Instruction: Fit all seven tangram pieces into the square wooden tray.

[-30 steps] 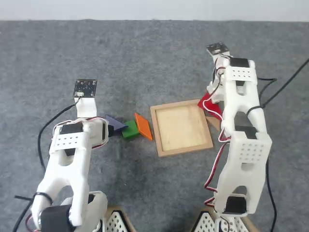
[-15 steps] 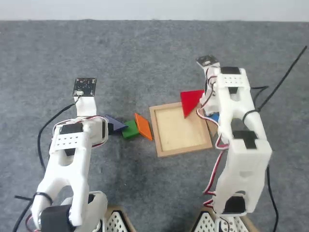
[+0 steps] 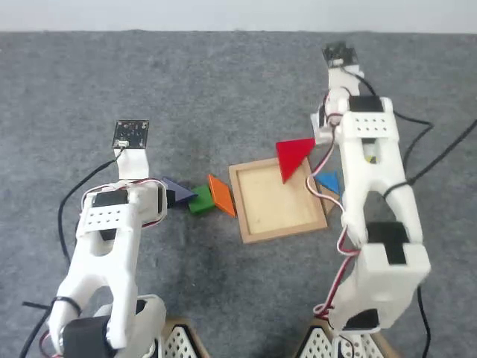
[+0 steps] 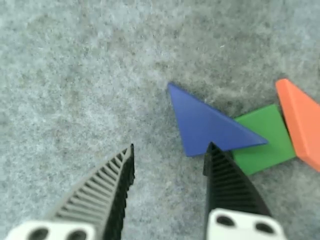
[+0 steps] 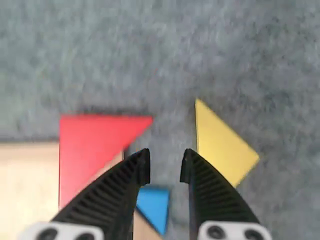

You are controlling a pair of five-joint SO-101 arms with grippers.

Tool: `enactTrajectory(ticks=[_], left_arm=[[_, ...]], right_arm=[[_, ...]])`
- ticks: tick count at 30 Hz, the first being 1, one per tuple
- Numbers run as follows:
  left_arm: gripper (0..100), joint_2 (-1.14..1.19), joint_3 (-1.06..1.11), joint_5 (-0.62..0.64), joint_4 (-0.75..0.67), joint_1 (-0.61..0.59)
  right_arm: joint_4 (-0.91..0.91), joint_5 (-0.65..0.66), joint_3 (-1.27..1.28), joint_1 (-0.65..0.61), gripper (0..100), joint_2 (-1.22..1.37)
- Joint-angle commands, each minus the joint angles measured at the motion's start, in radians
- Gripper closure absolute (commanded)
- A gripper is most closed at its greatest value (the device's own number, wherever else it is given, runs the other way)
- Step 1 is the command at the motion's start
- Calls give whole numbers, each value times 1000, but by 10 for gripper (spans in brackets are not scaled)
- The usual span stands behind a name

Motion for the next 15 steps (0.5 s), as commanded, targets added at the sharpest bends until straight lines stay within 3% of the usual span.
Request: enactTrajectory(ticks=[1,6,15], left_arm=[[779,-3,-2,6,-23,-5],[779,-3,-2,6,-23,-3],[779,-3,-2,6,-21,-3]], right_arm=[[-16,-87,-229,-13,875,134],[-7,-192,-516,-18,875,384],[91,-195,-850,-77,875,636]])
